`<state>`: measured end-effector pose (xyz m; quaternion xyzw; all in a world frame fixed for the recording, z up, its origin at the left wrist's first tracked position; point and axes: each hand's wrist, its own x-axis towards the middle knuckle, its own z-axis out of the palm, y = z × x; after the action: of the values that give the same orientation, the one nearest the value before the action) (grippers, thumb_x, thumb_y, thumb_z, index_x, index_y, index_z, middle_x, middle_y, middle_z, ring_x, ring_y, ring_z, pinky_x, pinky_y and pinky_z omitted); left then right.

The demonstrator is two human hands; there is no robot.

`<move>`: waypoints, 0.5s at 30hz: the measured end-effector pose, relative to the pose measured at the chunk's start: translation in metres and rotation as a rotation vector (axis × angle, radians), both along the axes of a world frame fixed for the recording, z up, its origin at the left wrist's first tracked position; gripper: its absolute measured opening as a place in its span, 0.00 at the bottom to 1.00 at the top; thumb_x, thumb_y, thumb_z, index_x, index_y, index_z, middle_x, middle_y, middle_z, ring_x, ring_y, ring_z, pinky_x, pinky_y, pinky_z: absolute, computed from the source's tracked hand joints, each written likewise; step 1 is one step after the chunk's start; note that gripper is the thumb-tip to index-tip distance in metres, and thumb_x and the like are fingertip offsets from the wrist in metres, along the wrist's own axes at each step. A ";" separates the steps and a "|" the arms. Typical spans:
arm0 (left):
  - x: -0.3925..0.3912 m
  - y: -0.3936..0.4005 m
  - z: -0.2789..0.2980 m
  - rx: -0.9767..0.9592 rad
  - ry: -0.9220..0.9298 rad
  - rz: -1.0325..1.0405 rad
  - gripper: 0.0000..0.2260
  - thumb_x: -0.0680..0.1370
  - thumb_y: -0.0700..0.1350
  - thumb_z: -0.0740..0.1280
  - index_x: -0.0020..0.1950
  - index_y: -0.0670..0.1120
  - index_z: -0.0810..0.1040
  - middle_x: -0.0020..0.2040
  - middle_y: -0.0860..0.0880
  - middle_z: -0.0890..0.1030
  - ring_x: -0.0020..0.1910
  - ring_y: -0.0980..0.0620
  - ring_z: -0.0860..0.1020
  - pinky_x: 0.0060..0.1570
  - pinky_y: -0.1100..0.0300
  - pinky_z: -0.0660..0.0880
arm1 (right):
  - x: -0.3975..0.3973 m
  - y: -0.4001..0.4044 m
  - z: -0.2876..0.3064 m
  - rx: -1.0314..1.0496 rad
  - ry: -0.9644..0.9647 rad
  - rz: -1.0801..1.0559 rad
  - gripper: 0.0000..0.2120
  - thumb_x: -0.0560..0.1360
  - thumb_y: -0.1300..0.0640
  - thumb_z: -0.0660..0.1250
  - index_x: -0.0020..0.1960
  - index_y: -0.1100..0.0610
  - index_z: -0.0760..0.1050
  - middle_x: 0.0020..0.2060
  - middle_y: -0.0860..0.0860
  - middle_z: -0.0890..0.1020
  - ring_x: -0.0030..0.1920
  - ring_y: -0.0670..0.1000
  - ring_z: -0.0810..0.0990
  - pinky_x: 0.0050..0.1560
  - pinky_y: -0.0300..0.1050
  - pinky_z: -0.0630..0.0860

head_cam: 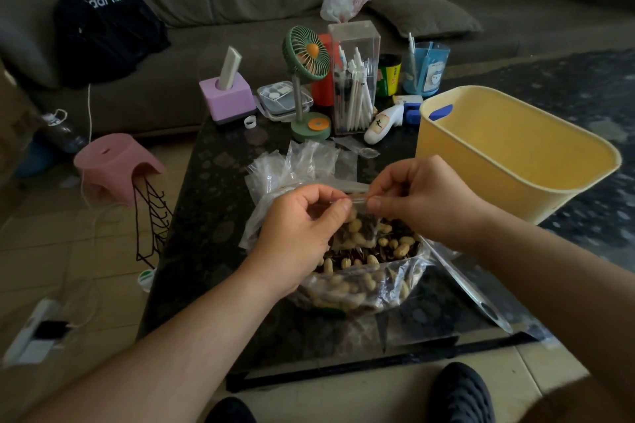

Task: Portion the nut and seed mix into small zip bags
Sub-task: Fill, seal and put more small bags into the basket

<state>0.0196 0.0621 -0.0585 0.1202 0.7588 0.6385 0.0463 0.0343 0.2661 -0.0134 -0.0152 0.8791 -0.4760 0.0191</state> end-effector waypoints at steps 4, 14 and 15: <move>-0.002 0.002 0.005 0.097 -0.097 0.002 0.01 0.79 0.42 0.74 0.49 0.46 0.85 0.44 0.49 0.89 0.48 0.52 0.87 0.53 0.56 0.83 | 0.001 0.008 0.005 -0.059 0.028 -0.018 0.04 0.72 0.57 0.79 0.45 0.52 0.86 0.35 0.50 0.86 0.33 0.43 0.81 0.35 0.31 0.76; -0.015 0.026 0.046 0.386 -0.289 -0.008 0.13 0.80 0.52 0.66 0.49 0.47 0.87 0.51 0.42 0.88 0.52 0.44 0.87 0.51 0.47 0.85 | 0.011 0.010 0.007 -0.577 -0.180 -0.016 0.17 0.73 0.49 0.72 0.53 0.61 0.83 0.49 0.62 0.87 0.50 0.57 0.87 0.58 0.57 0.84; -0.016 0.032 0.052 0.397 -0.309 -0.023 0.16 0.82 0.54 0.63 0.54 0.47 0.86 0.53 0.42 0.88 0.53 0.45 0.87 0.52 0.47 0.84 | 0.011 0.013 0.009 -0.615 -0.131 -0.058 0.14 0.75 0.49 0.72 0.51 0.60 0.84 0.47 0.61 0.87 0.49 0.58 0.87 0.55 0.57 0.85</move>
<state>0.0037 0.0939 -0.0069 0.0366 0.6008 0.7853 0.1446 0.0455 0.2791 -0.0040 0.0356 0.6909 -0.7199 0.0563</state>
